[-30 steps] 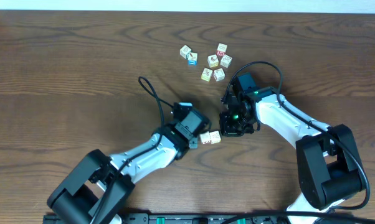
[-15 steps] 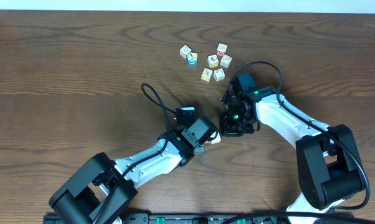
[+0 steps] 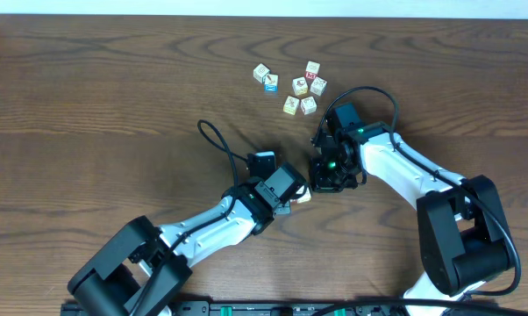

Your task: Lift 3 blocks

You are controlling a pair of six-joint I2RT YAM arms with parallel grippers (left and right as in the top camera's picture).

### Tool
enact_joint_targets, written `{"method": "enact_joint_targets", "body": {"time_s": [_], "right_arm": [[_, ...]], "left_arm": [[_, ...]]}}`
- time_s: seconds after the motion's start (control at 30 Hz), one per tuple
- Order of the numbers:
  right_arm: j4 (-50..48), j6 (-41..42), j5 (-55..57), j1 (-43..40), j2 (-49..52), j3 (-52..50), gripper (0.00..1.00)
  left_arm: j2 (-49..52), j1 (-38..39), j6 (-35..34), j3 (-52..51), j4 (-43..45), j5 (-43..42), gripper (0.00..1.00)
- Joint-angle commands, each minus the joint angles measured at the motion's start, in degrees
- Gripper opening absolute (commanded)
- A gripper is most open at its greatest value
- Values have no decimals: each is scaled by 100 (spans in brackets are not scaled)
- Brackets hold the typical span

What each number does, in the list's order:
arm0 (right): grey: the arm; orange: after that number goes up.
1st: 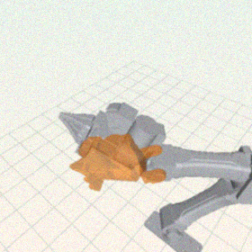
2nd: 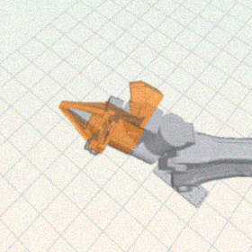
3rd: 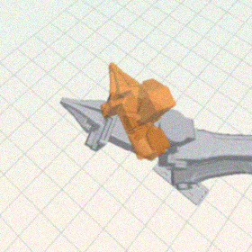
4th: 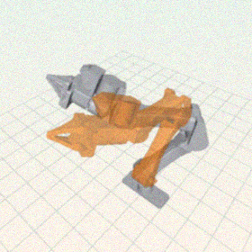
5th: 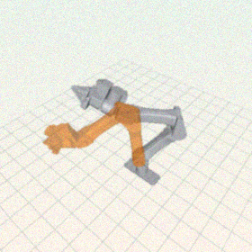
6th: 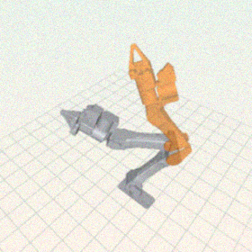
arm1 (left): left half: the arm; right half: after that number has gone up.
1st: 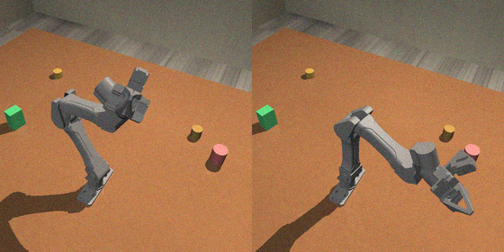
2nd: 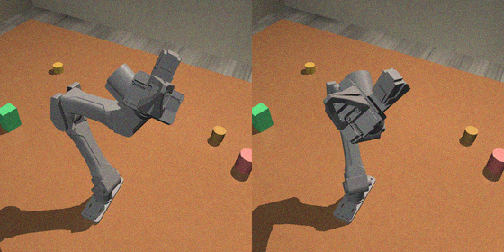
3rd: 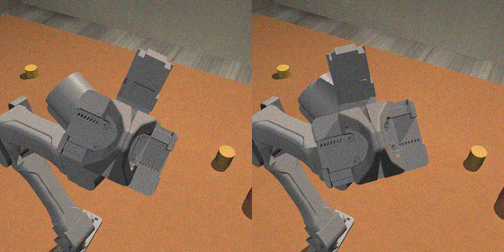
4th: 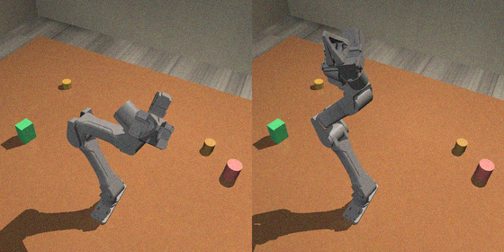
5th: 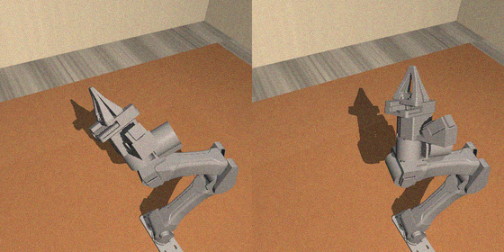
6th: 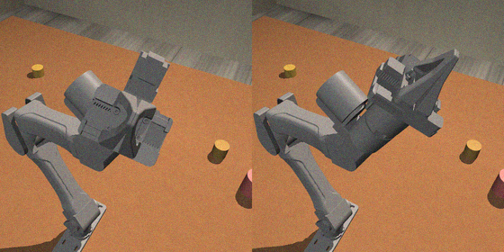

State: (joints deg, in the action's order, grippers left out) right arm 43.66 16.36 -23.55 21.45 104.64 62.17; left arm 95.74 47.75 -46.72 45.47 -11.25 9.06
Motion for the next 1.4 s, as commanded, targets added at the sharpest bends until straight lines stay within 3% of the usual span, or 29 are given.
{"method": "enact_joint_targets", "body": {"time_s": [0.0,0.67,0.8,1.1,1.37], "right_arm": [[9,74,76,72,26,-15,6],[-17,76,103,72,26,-15,7],[-20,76,103,72,26,-15,8],[-20,74,103,72,26,-15,8],[-20,72,125,72,26,-15,9]], "left_arm": [[31,24,-72,-111,-297,-240,8],[31,24,-79,-111,-481,-713,9],[31,50,-79,-111,-507,-809,17],[31,240,-79,-111,-544,-807,46],[31,286,-79,-111,-629,-807,52]]}}
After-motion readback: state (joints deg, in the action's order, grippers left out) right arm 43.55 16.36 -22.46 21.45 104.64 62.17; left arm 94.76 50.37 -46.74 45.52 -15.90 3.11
